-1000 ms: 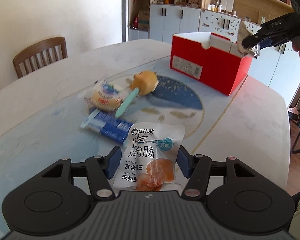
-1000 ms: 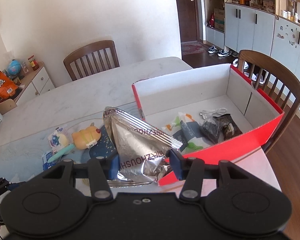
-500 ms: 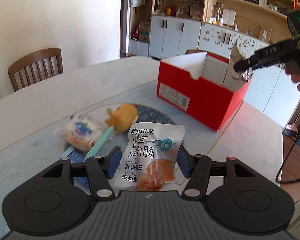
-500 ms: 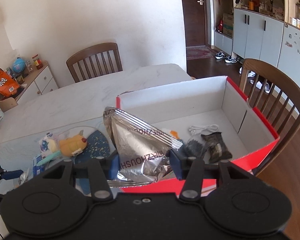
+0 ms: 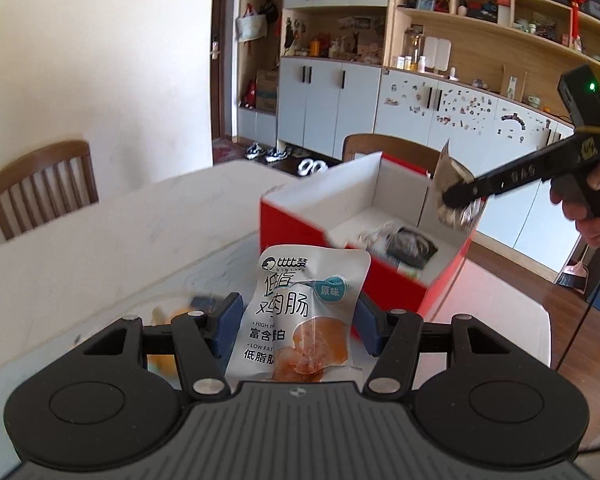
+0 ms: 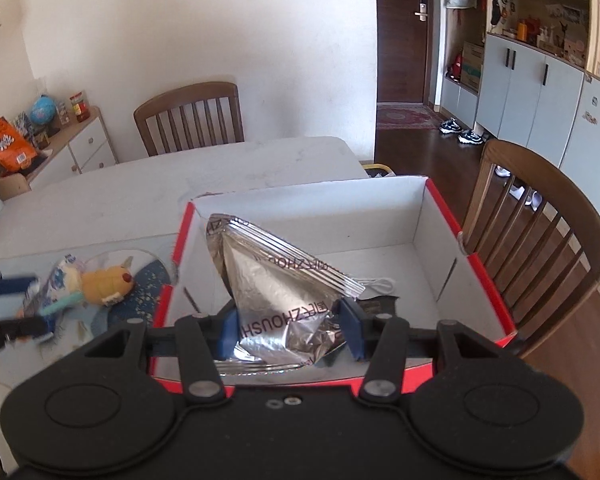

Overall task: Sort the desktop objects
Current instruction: 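Carry the foil bag and sausage pack over the red shoebox, then lower the silver foil bag into the box with the right tool while the left tool lowers the sausage pack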

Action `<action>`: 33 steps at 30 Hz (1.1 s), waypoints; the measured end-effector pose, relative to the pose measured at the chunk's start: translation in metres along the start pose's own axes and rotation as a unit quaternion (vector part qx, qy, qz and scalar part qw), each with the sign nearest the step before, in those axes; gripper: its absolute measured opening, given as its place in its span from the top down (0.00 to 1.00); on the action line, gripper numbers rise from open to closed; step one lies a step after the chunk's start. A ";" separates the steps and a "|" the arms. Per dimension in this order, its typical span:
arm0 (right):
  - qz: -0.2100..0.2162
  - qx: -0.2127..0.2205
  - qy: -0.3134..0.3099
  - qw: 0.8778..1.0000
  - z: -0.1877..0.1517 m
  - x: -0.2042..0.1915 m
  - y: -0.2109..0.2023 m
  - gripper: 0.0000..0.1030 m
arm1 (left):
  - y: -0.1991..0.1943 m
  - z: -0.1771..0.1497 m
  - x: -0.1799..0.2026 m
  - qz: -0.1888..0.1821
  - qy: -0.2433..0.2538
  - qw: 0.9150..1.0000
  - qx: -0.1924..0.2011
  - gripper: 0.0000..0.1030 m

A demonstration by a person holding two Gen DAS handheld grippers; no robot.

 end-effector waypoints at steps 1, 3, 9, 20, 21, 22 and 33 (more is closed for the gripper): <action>0.000 -0.001 -0.004 1.000 0.000 0.003 0.001 0.51 | 0.003 0.005 0.004 -0.001 0.001 1.000 0.002 0.44; -0.001 -0.003 -0.009 1.000 -0.001 0.011 0.002 0.51 | 0.010 0.015 0.013 -0.004 0.004 1.000 0.006 0.44; -0.007 -0.008 -0.023 1.000 -0.002 0.029 0.003 0.51 | 0.033 0.042 0.038 -0.016 0.025 1.000 0.011 0.44; -0.004 -0.021 -0.052 0.998 -0.002 0.050 0.018 0.51 | 0.088 0.076 0.082 -0.035 0.062 0.997 -0.015 0.44; -0.004 -0.021 -0.058 0.998 -0.002 0.051 0.019 0.51 | 0.094 0.078 0.086 -0.035 0.065 0.997 -0.017 0.44; -0.003 -0.022 -0.062 0.998 -0.001 0.052 0.021 0.51 | 0.099 0.079 0.089 -0.034 0.067 0.997 -0.020 0.44; 0.010 -0.062 -0.082 0.995 0.002 0.062 0.048 0.51 | 0.152 0.086 0.114 -0.026 0.126 0.990 -0.060 0.43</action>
Point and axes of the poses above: each gripper's, at about its wrist camera, not at the fingertips, and y roughly the way its jaws point, x to its right, z to its top, the point moved 2 cm from there along y, roughly the way its jaws point, and after that the axes turned 13 degrees about -y, right-handed, at the moved point
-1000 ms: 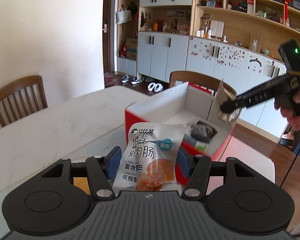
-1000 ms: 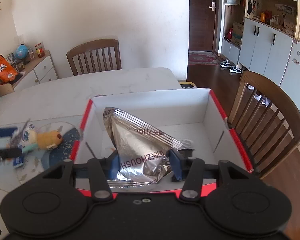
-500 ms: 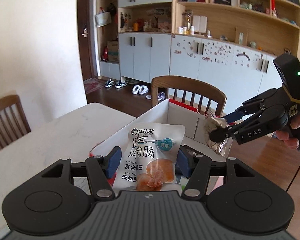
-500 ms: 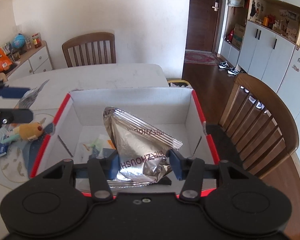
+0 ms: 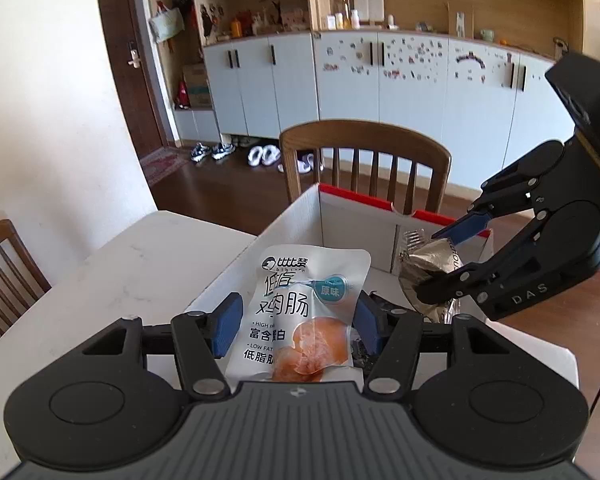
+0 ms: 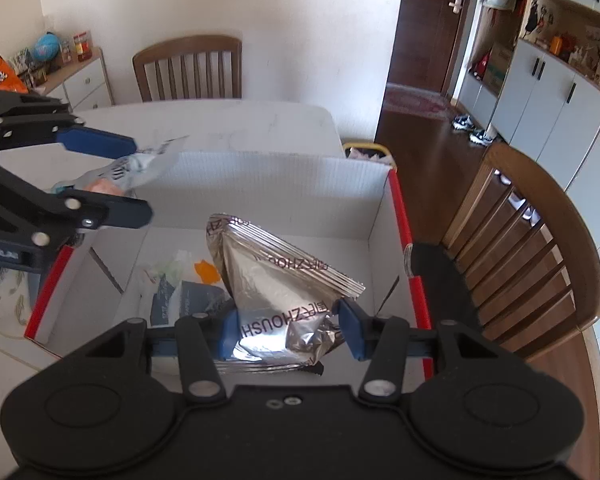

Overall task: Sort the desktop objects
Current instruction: 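Lower the silver foil bag into the box with the right tool while the left tool lowers the sausage pack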

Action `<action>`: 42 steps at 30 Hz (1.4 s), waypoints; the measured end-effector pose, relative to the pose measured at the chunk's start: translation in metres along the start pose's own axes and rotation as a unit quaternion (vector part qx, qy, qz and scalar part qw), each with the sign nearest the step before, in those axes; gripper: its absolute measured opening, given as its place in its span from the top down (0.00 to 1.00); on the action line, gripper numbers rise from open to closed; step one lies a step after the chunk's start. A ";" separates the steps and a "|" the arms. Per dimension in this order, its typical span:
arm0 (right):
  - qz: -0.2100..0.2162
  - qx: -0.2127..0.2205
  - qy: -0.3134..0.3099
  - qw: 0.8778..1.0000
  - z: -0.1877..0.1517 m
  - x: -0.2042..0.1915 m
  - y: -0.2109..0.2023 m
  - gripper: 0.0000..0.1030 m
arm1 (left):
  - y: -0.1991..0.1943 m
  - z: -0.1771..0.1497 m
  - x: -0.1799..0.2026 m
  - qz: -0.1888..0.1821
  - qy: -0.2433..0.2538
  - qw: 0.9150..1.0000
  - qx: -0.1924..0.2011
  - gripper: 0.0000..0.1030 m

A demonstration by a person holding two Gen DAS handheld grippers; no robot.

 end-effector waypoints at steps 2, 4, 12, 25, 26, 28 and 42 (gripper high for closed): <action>0.009 -0.013 -0.010 1.000 0.002 0.001 0.005 0.51 | 0.008 0.001 0.000 0.003 0.007 1.000 -0.008 0.43; 0.022 -0.027 -0.023 0.999 0.005 0.000 0.009 0.51 | 0.018 0.004 0.000 0.005 0.013 1.000 -0.017 0.43; 0.036 -0.066 -0.045 0.996 0.009 -0.003 0.033 0.51 | 0.051 0.009 -0.005 0.008 0.022 0.998 -0.053 0.43; 0.051 -0.117 -0.074 0.989 0.005 -0.008 0.061 0.51 | 0.096 0.003 -0.003 0.013 0.057 0.992 -0.114 0.43; 0.051 -0.121 -0.072 0.989 0.006 -0.007 0.064 0.51 | 0.099 0.002 -0.004 0.014 0.055 0.991 -0.117 0.43; 0.055 -0.124 -0.067 0.988 0.006 -0.007 0.069 0.51 | 0.104 0.000 -0.005 0.016 0.051 0.990 -0.128 0.43; 0.064 -0.131 -0.083 0.986 0.002 -0.015 0.070 0.49 | 0.123 -0.010 -0.015 0.026 0.026 0.982 -0.187 0.42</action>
Point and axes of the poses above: each gripper's, at about its wrist camera, not at the fingertips, and y roughly the way its jaws point, x to its right, z to its top, the point moved 2 cm from there along y, roughly the way its jaws point, and after that the axes turned 13 degrees about -y, right-handed, at the moved point
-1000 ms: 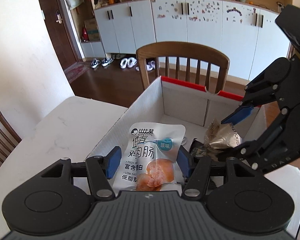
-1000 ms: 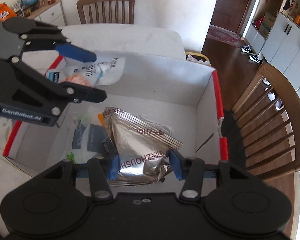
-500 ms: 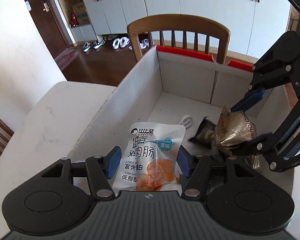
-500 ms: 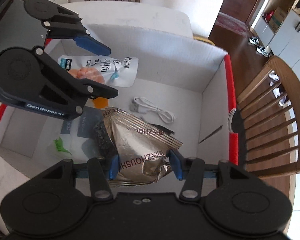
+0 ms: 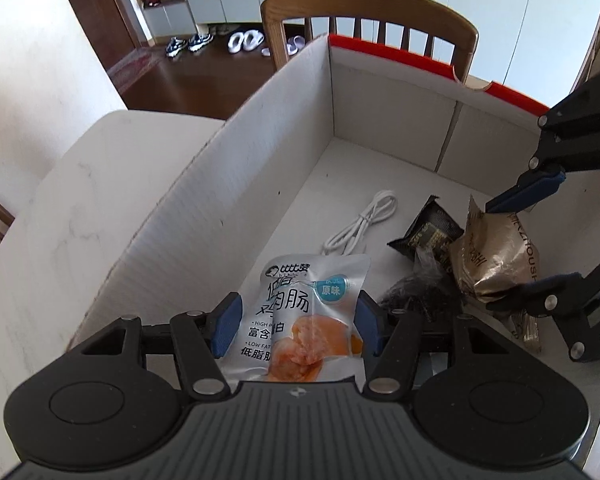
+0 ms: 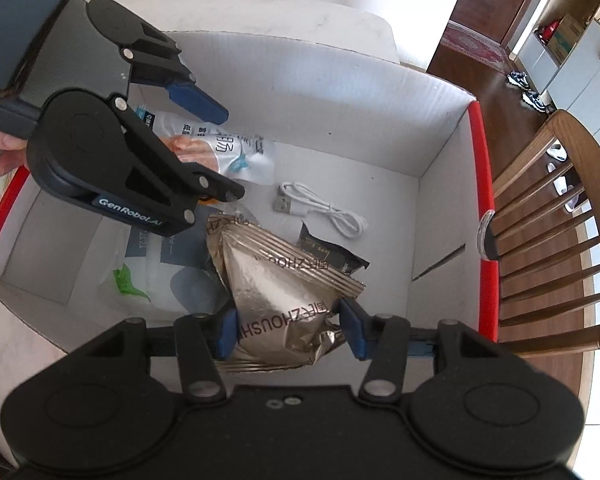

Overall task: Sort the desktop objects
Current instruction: 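Lower the silver foil bag into the box with the right tool while the left tool lowers the sausage pack, then open the right tool to drop the foil bag while the left tool opens to drop the sausage pack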

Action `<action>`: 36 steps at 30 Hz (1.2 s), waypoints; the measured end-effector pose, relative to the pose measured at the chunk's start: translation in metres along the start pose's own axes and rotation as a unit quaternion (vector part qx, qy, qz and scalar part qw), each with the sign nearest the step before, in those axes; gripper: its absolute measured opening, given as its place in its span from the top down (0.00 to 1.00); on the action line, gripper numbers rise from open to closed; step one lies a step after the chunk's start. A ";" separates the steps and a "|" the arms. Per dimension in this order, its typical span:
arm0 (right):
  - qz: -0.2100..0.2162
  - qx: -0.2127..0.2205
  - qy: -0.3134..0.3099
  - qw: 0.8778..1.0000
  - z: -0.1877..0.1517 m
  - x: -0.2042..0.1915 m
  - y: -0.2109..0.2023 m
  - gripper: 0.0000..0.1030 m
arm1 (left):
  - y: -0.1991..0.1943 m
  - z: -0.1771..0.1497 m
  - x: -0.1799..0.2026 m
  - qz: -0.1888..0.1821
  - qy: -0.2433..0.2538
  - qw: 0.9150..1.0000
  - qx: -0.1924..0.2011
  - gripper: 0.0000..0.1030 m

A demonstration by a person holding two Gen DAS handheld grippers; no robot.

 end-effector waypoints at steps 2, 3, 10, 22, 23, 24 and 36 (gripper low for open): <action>-0.001 -0.001 -0.001 1.000 0.000 0.000 0.000 0.49 | 0.000 0.000 0.000 -0.001 -0.001 1.000 -0.003 0.42; -0.002 0.000 -0.001 1.000 0.000 0.000 0.000 0.49 | 0.000 0.000 0.000 -0.001 -0.001 1.000 -0.004 0.42; -0.007 0.001 0.001 1.000 0.002 0.007 0.004 0.38 | -0.006 -0.004 0.002 0.006 0.004 1.000 0.004 0.36; -0.012 0.026 0.005 1.000 0.003 0.012 -0.017 0.35 | -0.034 -0.010 -0.007 -0.008 -0.024 0.999 0.033 0.33; -0.013 0.028 0.004 1.000 0.003 0.012 -0.019 0.35 | -0.038 -0.011 -0.007 -0.010 -0.026 0.999 0.037 0.34; -0.014 0.030 0.004 0.999 0.002 0.009 -0.022 0.35 | -0.043 -0.012 -0.007 -0.011 -0.027 0.999 0.041 0.34; -0.015 0.063 0.022 0.998 0.004 0.003 -0.049 0.35 | -0.095 -0.028 0.001 -0.044 -0.039 0.994 0.089 0.34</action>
Point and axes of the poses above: each gripper's, at about its wrist camera, not at the fingertips, and y roughly the way its jaws point, x to its right, z to its top, the point moved 2 cm from there along y, roughly the way its jaws point, and after that the axes turned 13 degrees about -y, right-handed, at the moved point
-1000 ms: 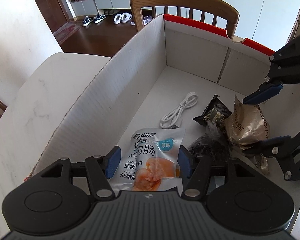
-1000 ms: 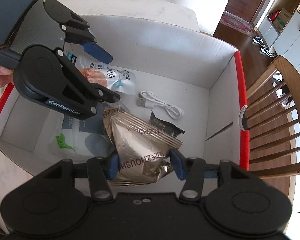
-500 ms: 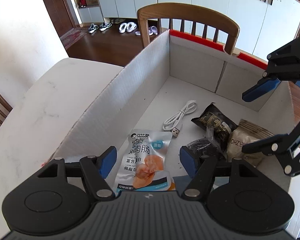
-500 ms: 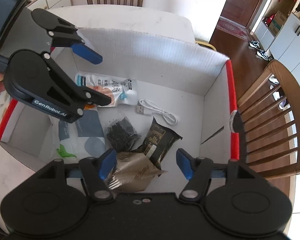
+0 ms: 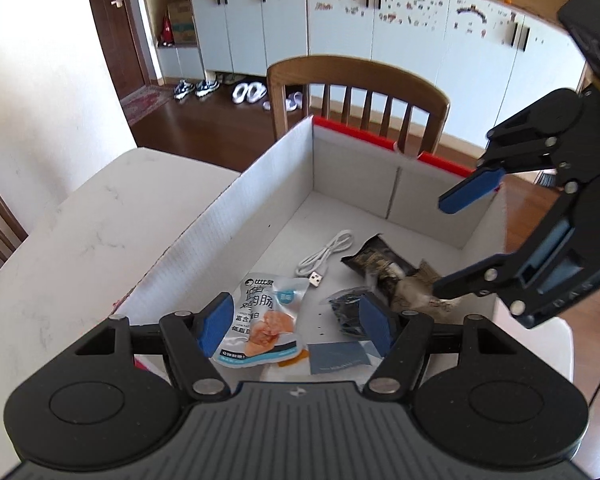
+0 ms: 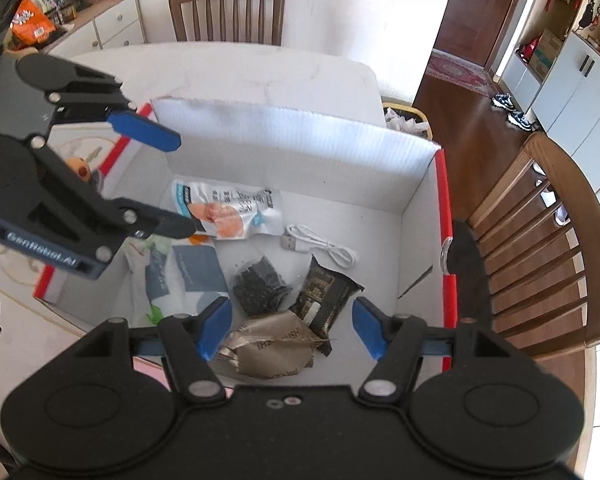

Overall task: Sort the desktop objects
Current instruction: 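Open the right tool to drop the foil bag while the left tool opens to drop the sausage pack, then withdraw both tools from the box back toward the mat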

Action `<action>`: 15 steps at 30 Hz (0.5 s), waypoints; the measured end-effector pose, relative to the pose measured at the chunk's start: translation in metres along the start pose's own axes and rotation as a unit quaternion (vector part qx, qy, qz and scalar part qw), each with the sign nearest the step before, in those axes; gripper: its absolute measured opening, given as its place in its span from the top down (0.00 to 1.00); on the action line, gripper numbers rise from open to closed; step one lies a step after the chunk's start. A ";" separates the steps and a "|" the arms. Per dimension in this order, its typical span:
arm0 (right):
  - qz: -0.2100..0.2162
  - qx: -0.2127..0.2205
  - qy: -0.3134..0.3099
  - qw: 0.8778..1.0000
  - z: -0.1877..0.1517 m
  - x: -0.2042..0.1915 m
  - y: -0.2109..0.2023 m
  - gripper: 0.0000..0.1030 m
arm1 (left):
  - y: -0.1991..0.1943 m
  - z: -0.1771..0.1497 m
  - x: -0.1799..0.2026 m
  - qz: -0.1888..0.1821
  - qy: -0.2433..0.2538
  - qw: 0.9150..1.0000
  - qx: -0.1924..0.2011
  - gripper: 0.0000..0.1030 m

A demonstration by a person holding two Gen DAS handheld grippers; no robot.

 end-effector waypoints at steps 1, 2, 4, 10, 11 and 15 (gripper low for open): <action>0.000 0.004 0.002 1.000 0.001 -0.001 -0.003 0.35 | -0.004 -0.001 0.000 -0.003 -0.003 1.000 0.003 0.34; 0.000 0.006 0.005 1.000 0.001 -0.002 -0.005 0.35 | -0.009 -0.003 -0.001 -0.005 -0.006 1.000 0.007 0.34; 0.003 0.010 0.010 1.000 0.001 -0.004 -0.010 0.35 | -0.017 -0.006 -0.002 -0.008 -0.010 1.000 0.013 0.34; -0.001 0.014 0.023 1.000 -0.002 -0.012 -0.017 0.35 | -0.038 -0.018 -0.006 -0.015 -0.019 0.999 0.024 0.34; -0.001 0.015 0.025 1.000 -0.003 -0.014 -0.019 0.35 | -0.040 -0.020 -0.007 -0.016 -0.020 0.999 0.026 0.34; -0.005 0.017 0.034 0.999 -0.004 -0.022 -0.024 0.34 | -0.052 -0.028 -0.010 -0.021 -0.020 0.999 0.031 0.34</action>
Point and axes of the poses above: each gripper's, at about its wrist camera, not at the fingertips, and y roughly the way its jaws point, x to its right, z to its top, the point moved 2 cm from there along y, roughly the way its jaws point, and after that the axes turned 13 degrees about -y, right-handed, at the moved point
